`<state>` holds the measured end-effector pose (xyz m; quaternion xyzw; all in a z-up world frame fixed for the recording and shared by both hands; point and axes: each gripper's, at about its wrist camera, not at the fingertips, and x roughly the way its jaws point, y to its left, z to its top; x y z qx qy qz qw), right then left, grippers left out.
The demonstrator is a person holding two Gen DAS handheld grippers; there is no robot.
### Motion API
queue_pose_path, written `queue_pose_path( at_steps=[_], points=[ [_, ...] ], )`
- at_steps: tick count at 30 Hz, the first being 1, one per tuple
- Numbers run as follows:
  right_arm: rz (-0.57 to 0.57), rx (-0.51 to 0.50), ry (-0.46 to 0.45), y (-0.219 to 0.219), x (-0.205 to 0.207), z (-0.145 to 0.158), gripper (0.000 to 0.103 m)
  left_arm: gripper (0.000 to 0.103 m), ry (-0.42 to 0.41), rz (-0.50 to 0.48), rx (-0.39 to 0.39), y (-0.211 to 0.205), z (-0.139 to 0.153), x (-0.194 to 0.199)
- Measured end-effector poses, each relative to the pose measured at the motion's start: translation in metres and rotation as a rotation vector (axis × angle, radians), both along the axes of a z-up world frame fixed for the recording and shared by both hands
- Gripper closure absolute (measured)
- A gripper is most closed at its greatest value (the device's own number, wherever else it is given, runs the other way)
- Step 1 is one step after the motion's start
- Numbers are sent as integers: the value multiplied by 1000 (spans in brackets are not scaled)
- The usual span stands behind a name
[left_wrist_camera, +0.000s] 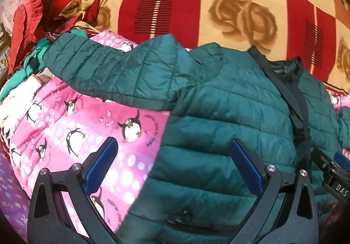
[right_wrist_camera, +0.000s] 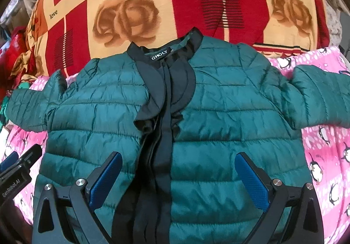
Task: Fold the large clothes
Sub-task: 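Move the left tool along the sleeve nearest it toward its cuff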
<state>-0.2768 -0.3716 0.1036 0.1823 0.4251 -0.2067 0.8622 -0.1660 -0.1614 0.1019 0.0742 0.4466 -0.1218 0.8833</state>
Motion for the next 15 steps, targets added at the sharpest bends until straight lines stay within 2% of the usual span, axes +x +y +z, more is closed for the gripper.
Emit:
queue_pose_path(
  at_steps=[15],
  points=[
    [4,8,6,-10,23,-11,1,1,-35,85,32,25,4,52]
  ],
)
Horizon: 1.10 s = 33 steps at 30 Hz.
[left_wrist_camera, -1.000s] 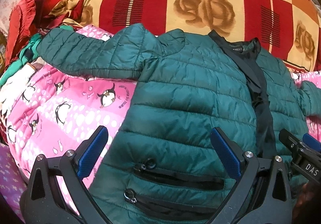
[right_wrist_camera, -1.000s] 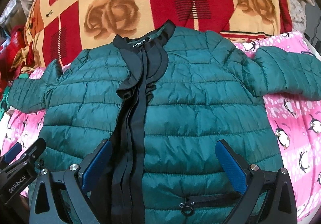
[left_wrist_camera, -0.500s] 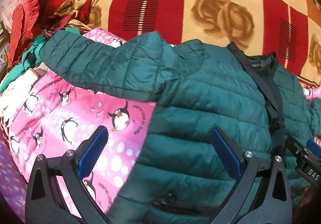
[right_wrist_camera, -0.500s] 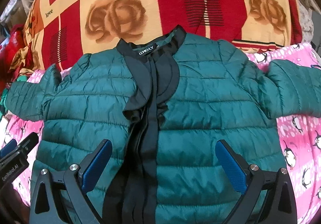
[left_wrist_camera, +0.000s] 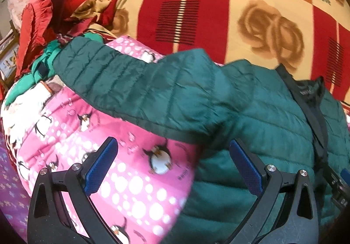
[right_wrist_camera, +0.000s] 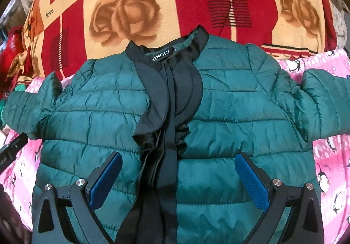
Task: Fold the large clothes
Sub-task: 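Move the left tool along the sleeve nearest it toward its cuff, then close the left gripper on the sleeve cuff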
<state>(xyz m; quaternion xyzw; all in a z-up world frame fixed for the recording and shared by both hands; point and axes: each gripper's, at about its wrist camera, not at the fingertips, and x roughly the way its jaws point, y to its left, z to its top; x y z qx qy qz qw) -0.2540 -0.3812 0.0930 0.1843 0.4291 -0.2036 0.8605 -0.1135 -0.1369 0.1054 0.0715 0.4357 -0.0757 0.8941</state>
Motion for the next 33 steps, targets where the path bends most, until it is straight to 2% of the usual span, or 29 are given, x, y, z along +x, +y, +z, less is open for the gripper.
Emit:
queue_pose_path(
  at_steps=[6,12,19,25,33],
  points=[
    [10,2,-7,-4,7,-2,1,1,6,94,5,28,-4,38],
    [24,9,-5,-6,13,-3,1,1,8,239,46,70,-10,86],
    [35,10,14,-5,13,-8,1,1,13,347,35,112,-13,125],
    [33,14,12,-5,11,-7,1,1,16,380,0,133,-12,148],
    [49,3,19,1,7,-6,1,1,-31,449,-70,174,-6,184]
  ],
)
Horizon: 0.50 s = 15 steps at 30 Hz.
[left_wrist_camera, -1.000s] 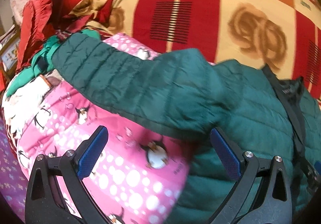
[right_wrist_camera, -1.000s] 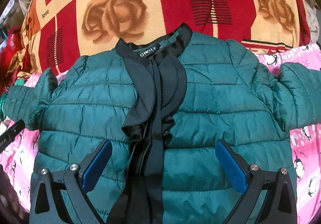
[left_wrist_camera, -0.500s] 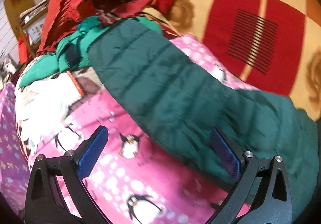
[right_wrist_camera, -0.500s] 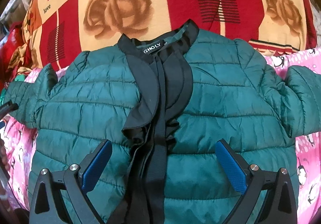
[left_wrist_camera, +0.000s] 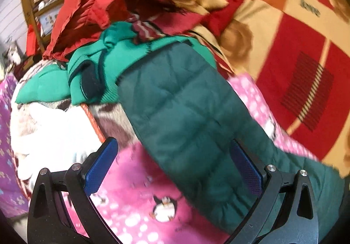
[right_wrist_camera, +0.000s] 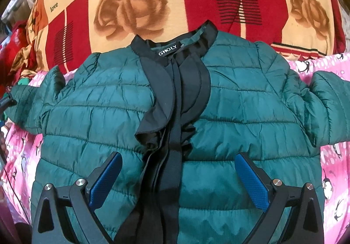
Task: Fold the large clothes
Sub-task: 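Close the left gripper on the sleeve cuff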
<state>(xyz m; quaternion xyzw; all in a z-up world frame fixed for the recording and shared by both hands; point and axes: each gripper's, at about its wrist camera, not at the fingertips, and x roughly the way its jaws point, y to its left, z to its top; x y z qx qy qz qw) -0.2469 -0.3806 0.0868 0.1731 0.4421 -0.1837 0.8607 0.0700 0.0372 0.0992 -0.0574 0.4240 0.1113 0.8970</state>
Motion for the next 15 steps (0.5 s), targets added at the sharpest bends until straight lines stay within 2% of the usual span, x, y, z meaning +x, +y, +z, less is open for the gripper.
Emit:
queue_pose_path(
  at_steps=[5,8,10,11,13,15],
  points=[
    [-3,0,0,0,-1,-1,1,1,-15,41,-98,22,-10,13],
    [-6,6,5,-1,0,-3,1,3,-37,31,-147,26,-13,16],
    [-4,9,9,-1,1,-4,1,24,-55,19,-167,25,-14,18],
    [-1,7,10,0,1,-4,1,30,-54,17,-168,25,-14,20],
    [6,1,11,1,1,-4,1,58,-50,7,-162,25,-17,24],
    [13,-1,10,2,0,-4,1,69,-48,4,-174,30,-18,24]
  ],
)
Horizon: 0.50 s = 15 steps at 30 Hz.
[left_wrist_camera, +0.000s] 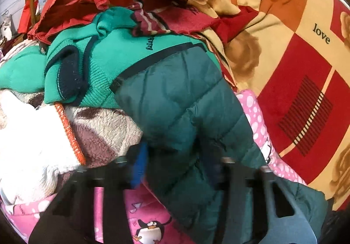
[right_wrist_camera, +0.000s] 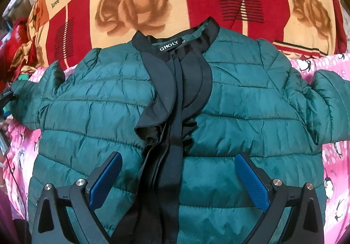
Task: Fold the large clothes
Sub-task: 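Close the left gripper on the sleeve cuff, then lift the sleeve with the left gripper and fold it across the jacket body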
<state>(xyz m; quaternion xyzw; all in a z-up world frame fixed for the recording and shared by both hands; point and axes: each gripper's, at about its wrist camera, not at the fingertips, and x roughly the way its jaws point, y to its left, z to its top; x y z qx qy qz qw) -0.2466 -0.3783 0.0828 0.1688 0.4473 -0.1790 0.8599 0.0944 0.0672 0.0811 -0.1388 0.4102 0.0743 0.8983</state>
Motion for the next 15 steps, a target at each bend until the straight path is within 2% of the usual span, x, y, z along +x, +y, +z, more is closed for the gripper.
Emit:
queue_pose_path(
  at_steps=[1,2,4,11,15],
  points=[
    [2,1,-3,0,-1,0,1,74,-6,0,-20,3,0,-1],
    [4,1,-6,0,-1,-1,1,85,-13,0,-51,6,1,-3],
    [-2,10,-12,-1,-4,-3,1,91,-24,-13,-101,6,8,-8],
    [-2,20,-17,1,-9,-3,1,93,-138,-186,-83,-40,60,-45],
    [-7,21,-25,0,-12,1,1,93,-172,-288,-58,-73,79,-72]
  ],
)
